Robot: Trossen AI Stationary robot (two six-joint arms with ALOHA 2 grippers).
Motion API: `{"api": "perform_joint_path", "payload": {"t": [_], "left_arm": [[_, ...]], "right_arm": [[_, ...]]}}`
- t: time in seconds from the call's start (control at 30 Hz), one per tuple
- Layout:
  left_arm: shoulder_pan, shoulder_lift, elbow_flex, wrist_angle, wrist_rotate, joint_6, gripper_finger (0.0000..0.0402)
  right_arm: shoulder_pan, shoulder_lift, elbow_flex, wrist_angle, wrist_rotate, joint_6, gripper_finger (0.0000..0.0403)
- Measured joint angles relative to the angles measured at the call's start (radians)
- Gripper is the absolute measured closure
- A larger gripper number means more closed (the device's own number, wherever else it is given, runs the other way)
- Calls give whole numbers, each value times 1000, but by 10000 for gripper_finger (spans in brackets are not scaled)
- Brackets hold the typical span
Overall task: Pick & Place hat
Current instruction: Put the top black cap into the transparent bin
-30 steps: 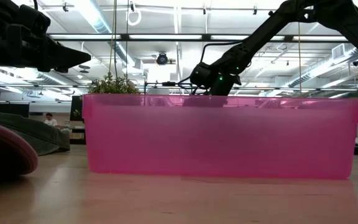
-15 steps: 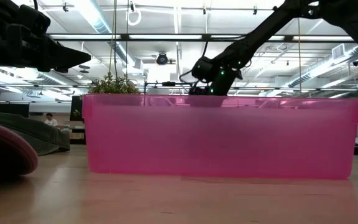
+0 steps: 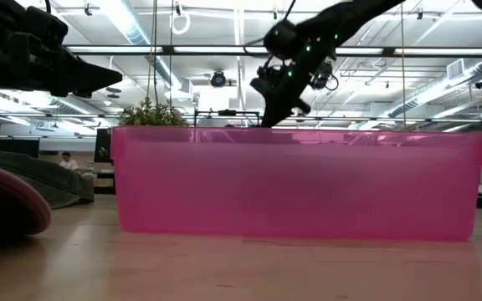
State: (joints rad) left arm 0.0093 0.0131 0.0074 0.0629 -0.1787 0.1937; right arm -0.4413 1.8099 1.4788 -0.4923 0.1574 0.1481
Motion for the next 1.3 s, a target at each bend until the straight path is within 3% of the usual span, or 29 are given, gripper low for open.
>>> {"api": "perform_joint_path", "payload": {"t": [0.33, 0.7, 0.97, 1.3], "left_arm": [[0, 0, 0, 0, 0, 0, 335], [0, 0, 0, 0, 0, 0, 335], [0, 0, 0, 0, 0, 0, 335], [0, 0, 0, 0, 0, 0, 335]], "right_arm": [[212, -98, 0, -112, 266, 129, 403], [420, -131, 0, -189, 389, 294, 403], [475, -131, -7, -262, 437, 423, 403], [454, -130, -175, -191, 391, 537, 403]]}}
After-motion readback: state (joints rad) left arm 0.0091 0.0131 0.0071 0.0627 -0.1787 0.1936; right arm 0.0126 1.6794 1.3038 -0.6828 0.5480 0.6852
